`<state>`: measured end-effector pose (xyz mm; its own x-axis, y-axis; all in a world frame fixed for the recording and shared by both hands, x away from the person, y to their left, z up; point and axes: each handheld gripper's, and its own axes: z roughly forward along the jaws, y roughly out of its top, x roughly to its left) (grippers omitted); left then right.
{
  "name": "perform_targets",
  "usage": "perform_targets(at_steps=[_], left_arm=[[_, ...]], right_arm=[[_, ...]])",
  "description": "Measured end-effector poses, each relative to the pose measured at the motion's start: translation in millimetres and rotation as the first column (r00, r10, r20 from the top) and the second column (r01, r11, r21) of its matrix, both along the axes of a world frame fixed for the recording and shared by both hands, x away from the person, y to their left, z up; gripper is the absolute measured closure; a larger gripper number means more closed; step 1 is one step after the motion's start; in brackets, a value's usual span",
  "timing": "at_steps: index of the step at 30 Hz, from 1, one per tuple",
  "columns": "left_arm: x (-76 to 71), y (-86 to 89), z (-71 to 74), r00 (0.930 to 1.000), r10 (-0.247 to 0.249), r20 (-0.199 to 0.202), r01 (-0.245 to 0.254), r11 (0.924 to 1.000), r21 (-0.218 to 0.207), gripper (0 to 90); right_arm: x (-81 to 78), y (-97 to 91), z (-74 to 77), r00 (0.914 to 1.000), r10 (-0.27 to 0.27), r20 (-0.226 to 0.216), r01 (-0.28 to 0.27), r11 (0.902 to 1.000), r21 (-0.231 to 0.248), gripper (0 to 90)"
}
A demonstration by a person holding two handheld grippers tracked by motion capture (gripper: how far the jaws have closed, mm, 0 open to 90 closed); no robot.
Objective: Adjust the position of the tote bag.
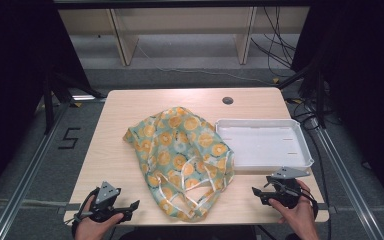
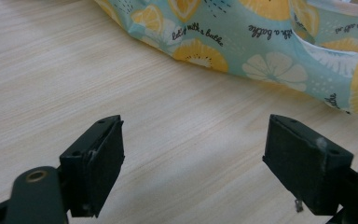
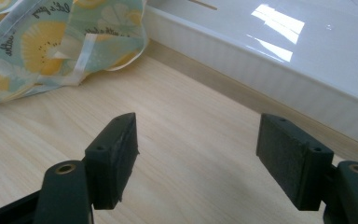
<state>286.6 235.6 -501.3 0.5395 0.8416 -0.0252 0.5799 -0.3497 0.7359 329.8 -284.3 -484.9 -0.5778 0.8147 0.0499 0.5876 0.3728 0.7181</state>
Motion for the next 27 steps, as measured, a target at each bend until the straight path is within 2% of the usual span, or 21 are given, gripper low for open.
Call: perform_targets(at_steps=[6, 8, 9, 10, 11, 12, 13, 14, 15, 16, 17, 18, 21, 22, 23, 24, 25, 26, 27], left_arm=[[0.5, -0.2, 0.4, 1.0000, 0.006, -0.003, -0.006, 0.9999, 0.013, 19.5], [0.9, 0.4, 0.5, 1.0000, 0.005, -0.003, -0.005, 0.9996, 0.027, 19.6], [1.1, 0.8, 0.7, 1.0000, 0.001, -0.008, 0.000, 0.9997, 0.025, 19.9], [1.1, 1.1, 0.8, 1.0000, 0.000, -0.005, 0.000, 0.9996, 0.027, 20.4], [1.1, 1.1, 1.0, 1.0000, 0.001, -0.004, -0.001, 0.9997, 0.026, 20.7], [0.9, -2.7, -1.3, 0.9993, 0.035, 0.014, -0.034, 0.9990, -0.028, 20.8], [1.0, -2.7, -1.5, 0.9990, 0.039, 0.020, -0.038, 0.9989, -0.029, 21.2], [0.8, -3.1, -1.4, 0.9991, 0.042, 0.011, -0.041, 0.9984, -0.039, 21.7], [0.7, -2.3, -0.5, 0.9994, 0.029, 0.017, -0.029, 0.9992, -0.028, 21.8], [0.9, -0.3, 1.0, 0.9999, 0.011, 0.009, -0.011, 0.9999, 0.005, 22.0], [0.7, -2.8, -0.1, 0.9994, 0.032, 0.015, -0.032, 0.9991, -0.027, 22.1], [0.8, -2.4, 0.1, 0.9996, 0.026, 0.015, -0.025, 0.9994, -0.026, 22.1], [0.3, -3.9, 0.7, 0.9990, 0.042, 0.011, -0.042, 0.9978, -0.051, 22.7], [0.3, -4.7, 1.1, 0.9992, 0.038, 0.014, -0.037, 0.9975, -0.059, 22.8], [-0.1, -4.8, 2.3, 0.9995, 0.033, 0.006, -0.032, 0.9977, -0.059, 22.8], [0.1, -6.1, 2.1, 0.9994, 0.030, 0.017, -0.029, 0.9969, -0.073, 22.9], [-0.3, -9.4, 2.2, 0.9988, 0.044, 0.022, -0.041, 0.9937, -0.104, 23.2], [-0.4, -7.6, 4.6, 0.9998, 0.019, 0.011, -0.018, 0.9974, -0.070, 23.2], [-0.3, -11.7, 3.9, 0.9989, 0.038, 0.028, -0.035, 0.9927, -0.115, 23.2]], right_arm=[[0.3, -0.6, -0.2, 1.0000, 0.003, 0.005, -0.003, 1.0000, -0.009, 29.4], [-0.3, -0.6, 0.9, 0.9999, -0.006, -0.013, 0.006, 1.0000, -0.006, 28.7], [0.7, -1.6, -0.3, 1.0000, 0.006, 0.002, -0.006, 0.9999, -0.012, 28.7], [0.6, -1.5, 0.2, 1.0000, 0.004, -0.002, -0.004, 0.9999, -0.010, 28.7], [-1.9, 0.9, 1.3, 0.9991, -0.029, -0.031, 0.029, 0.9995, 0.007, 28.7], [-1.7, 0.7, 1.3, 0.9991, -0.028, -0.033, 0.028, 0.9996, 0.006, 28.7], [-0.7, 0.1, -0.6, 0.9998, -0.017, -0.008, 0.017, 0.9999, 0.001, 28.7], [-0.6, 0.2, -1.1, 0.9999, -0.016, -0.002, 0.016, 0.9999, 0.002, 28.7], [-0.2, -1.0, 1.4, 0.9998, -0.009, -0.017, 0.009, 0.9999, -0.008, 28.7], [1.0, -1.6, -0.2, 1.0000, 0.005, 0.007, -0.005, 0.9999, -0.013, 28.6], [1.1, -1.5, -0.5, 0.9999, 0.007, 0.009, -0.007, 0.9999, -0.013, 28.6], [0.1, -0.9, 0.9, 1.0000, -0.003, -0.008, 0.003, 1.0000, -0.009, 28.5], [-0.1, -0.7, 1.7, 0.9999, -0.006, -0.013, 0.006, 0.9999, -0.012, 27.2], [-2.0, 1.4, 1.2, 0.9994, -0.027, -0.023, 0.027, 0.9996, 0.005, 27.2], [0.3, -0.5, 0.2, 1.0000, -0.003, 0.008, 0.003, 0.9999, -0.013, 27.2], [0.8, -0.9, 1.2, 0.9999, 0.011, -0.012, -0.011, 0.9999, -0.004, 27.2], [0.6, -0.4, 1.7, 0.9999, 0.004, -0.011, -0.004, 1.0000, -0.005, 27.2], [0.4, -0.3, 1.7, 1.0000, 0.000, -0.009, 0.000, 1.0000, -0.004, 27.1], [1.5, -1.0, -0.2, 0.9998, 0.011, 0.016, -0.010, 0.9999, -0.013, 27.1]])
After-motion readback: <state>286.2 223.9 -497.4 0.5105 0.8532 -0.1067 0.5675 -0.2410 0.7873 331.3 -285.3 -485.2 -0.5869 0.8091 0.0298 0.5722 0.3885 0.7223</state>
